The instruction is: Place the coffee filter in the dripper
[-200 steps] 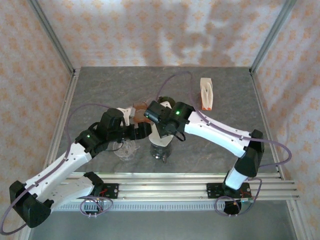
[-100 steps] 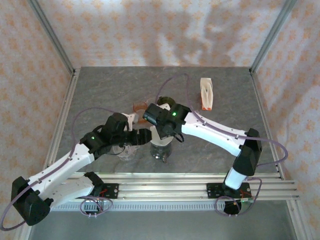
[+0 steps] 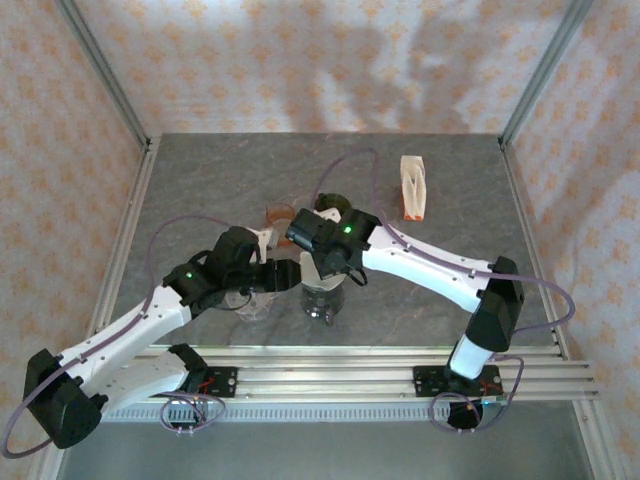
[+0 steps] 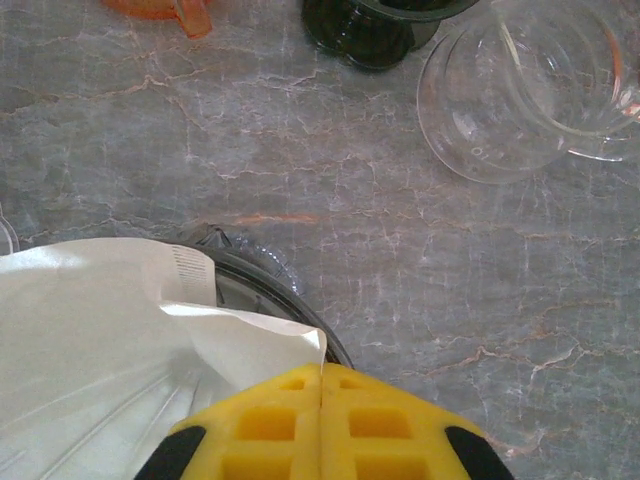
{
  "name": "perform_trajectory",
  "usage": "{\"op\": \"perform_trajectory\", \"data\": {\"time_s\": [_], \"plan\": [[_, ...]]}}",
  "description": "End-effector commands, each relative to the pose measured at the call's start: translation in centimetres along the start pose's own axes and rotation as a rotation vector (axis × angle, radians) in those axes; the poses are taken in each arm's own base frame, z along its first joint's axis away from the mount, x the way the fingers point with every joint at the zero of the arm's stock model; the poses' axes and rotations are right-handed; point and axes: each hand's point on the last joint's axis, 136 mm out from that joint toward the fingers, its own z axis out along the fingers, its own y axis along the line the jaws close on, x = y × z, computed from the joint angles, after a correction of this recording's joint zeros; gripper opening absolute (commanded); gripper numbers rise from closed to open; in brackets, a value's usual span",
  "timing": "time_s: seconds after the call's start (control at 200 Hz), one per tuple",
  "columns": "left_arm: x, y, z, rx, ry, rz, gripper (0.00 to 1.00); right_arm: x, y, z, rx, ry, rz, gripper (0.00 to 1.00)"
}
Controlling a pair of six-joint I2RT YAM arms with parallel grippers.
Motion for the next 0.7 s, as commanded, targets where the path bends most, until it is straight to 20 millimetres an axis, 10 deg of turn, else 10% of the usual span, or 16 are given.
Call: {"op": "perform_trajectory", "data": {"time_s": [0.0,0.37,0.691], "plan": [[0.1,0.0,0.1,0.002,-0.002,0.015,0.56,-0.8,-0.5,-1.7,-0.014,-0.064,0.035,0.15],[0.2,0.0,0.0,0.001,-0.005,0.011,0.58,-0.2,-0.9,-2.9,-0.067,-0.077,0.096,0.63],[0.1,-0.1,-0.3,0.004,-0.014,0.009,0.63,2.3,-0.1,-1.0,-0.118,0.034,0.092,0.65]]}}
